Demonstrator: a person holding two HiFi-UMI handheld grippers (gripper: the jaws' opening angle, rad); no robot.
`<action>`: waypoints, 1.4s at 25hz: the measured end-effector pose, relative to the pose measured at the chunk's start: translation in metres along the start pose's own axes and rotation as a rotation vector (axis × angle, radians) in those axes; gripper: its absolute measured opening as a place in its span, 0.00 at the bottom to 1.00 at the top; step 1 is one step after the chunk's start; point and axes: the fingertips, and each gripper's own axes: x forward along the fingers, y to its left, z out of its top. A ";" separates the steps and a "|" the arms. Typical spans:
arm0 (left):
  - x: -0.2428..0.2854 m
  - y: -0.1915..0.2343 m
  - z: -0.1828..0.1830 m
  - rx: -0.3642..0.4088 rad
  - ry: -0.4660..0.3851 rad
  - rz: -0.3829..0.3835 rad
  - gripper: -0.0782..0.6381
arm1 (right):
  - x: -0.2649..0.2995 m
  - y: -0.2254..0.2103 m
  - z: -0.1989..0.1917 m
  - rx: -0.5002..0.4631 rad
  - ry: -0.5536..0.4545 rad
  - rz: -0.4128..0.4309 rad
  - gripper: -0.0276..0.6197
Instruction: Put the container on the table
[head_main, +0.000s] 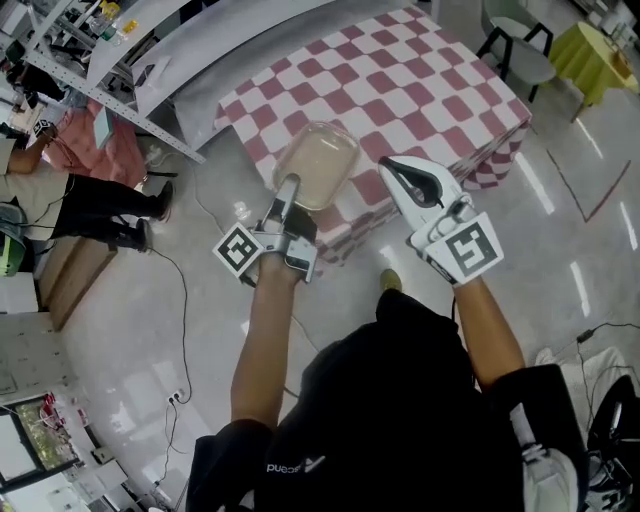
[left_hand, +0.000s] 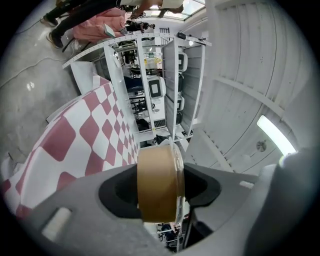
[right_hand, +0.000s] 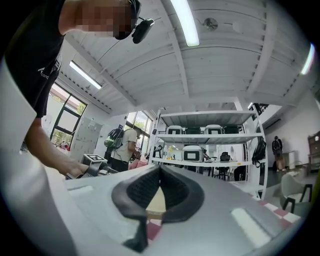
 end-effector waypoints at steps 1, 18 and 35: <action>0.014 0.005 0.003 0.005 -0.001 0.008 0.42 | 0.006 -0.013 -0.003 -0.001 -0.002 0.007 0.05; 0.145 0.104 0.049 0.061 0.099 0.224 0.42 | 0.076 -0.108 -0.043 0.028 0.033 0.073 0.05; 0.155 0.155 0.069 0.195 0.200 0.403 0.54 | 0.134 -0.105 -0.067 0.079 0.069 0.069 0.05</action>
